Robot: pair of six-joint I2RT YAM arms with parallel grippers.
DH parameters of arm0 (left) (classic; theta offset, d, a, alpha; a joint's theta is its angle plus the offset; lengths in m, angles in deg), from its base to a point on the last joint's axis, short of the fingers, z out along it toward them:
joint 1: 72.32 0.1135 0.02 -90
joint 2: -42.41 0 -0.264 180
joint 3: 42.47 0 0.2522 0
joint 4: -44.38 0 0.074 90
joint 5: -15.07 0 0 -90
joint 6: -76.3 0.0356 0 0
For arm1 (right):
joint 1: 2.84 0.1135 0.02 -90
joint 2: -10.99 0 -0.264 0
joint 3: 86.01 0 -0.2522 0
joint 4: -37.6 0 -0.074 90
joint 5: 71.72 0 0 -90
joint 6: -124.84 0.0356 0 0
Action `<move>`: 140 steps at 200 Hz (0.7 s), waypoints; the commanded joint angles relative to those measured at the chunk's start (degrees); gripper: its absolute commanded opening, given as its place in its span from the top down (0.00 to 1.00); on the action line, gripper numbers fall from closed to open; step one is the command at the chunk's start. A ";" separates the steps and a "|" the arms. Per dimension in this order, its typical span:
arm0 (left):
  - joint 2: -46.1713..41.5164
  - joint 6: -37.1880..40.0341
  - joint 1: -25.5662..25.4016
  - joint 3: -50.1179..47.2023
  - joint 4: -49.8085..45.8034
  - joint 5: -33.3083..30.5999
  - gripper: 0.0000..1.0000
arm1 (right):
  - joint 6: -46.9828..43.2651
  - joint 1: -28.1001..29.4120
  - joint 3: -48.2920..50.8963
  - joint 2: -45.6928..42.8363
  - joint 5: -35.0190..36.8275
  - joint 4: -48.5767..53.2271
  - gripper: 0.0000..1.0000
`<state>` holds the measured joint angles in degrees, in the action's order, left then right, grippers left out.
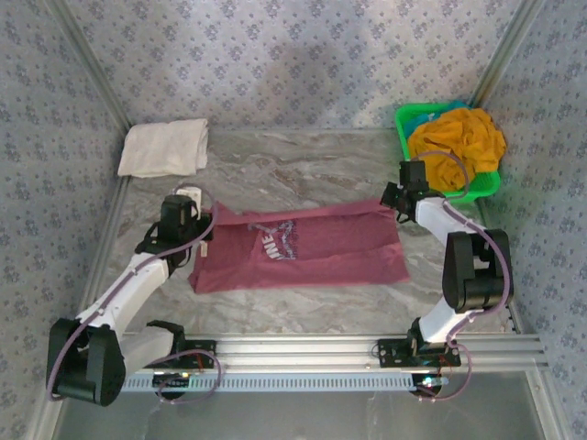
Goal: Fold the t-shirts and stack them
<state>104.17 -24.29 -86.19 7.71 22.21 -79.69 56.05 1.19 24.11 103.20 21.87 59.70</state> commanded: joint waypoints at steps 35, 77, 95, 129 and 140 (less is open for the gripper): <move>-4.72 -3.26 -0.35 -1.08 -2.76 1.49 1.00 | 0.84 -0.08 2.97 -5.37 -0.28 1.58 1.00; -8.31 -6.50 -1.06 -3.98 -6.27 2.32 0.93 | 1.35 -0.16 6.49 -8.83 -0.17 3.52 0.89; -11.10 -8.26 -1.53 -5.31 -8.67 3.03 0.77 | 1.86 -0.30 8.89 -11.78 0.02 5.14 0.80; -18.51 -10.75 -2.06 -8.21 -8.38 6.22 0.68 | 2.90 -0.53 13.31 -21.00 -1.54 7.34 0.79; -19.15 -10.04 -2.14 -7.85 -7.31 6.98 0.64 | 3.05 -0.43 14.33 -23.38 -2.21 6.48 0.78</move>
<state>87.54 -33.32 -87.87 -0.53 14.43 -75.60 57.73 1.02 36.65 85.62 21.00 64.68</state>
